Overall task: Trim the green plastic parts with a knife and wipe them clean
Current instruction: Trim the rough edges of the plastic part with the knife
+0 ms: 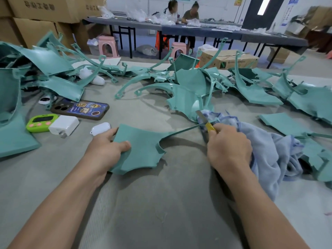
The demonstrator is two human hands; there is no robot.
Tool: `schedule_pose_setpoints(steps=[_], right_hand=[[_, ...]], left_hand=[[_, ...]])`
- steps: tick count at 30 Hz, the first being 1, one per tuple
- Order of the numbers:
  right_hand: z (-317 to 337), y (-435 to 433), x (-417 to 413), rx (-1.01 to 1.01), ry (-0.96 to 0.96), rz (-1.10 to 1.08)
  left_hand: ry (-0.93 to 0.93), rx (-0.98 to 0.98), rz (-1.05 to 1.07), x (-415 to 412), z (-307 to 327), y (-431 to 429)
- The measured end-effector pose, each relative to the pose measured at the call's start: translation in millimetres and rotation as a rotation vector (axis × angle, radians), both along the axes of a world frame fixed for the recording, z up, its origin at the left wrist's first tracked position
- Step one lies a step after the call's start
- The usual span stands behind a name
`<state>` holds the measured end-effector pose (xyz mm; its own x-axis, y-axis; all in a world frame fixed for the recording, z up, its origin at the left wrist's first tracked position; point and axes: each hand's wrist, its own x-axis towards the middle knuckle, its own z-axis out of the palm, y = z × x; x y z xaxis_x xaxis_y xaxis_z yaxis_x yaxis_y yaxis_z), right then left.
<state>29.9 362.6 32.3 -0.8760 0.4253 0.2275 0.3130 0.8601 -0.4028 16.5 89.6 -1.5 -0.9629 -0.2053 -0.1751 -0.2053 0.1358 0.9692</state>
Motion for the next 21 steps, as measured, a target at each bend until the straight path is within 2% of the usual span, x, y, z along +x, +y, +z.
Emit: schedule_pose_setpoints(steps=[3,5,8,11,14,18,21], right_hand=[[-4,-10,6,-0.135,0.154,0.146],[-7,-20,10,-0.231,0.177,0.291],[-10,-25,8,-0.276,0.06,0.486],[-14,-26,7,-0.133,-0.063,0.563],[-13,-25,5,-0.051,-0.107,0.609],[-8,-8,1,-0.145,-0.188,0.711],[-12,4,-2,-0.284,-0.106,0.704]], left_hand=[[0.0,-0.006,0.003,-1,0,0],[-0.007,-0.005,-0.001,0,1,1],[-0.005,0.016,-0.014,0,1,1],[-0.001,0.026,-0.023,0,2,1],[-0.003,0.039,-0.025,1,3,1],[-0.013,0.048,-0.051,3,4,1],[-0.021,0.056,-0.052,3,5,2]])
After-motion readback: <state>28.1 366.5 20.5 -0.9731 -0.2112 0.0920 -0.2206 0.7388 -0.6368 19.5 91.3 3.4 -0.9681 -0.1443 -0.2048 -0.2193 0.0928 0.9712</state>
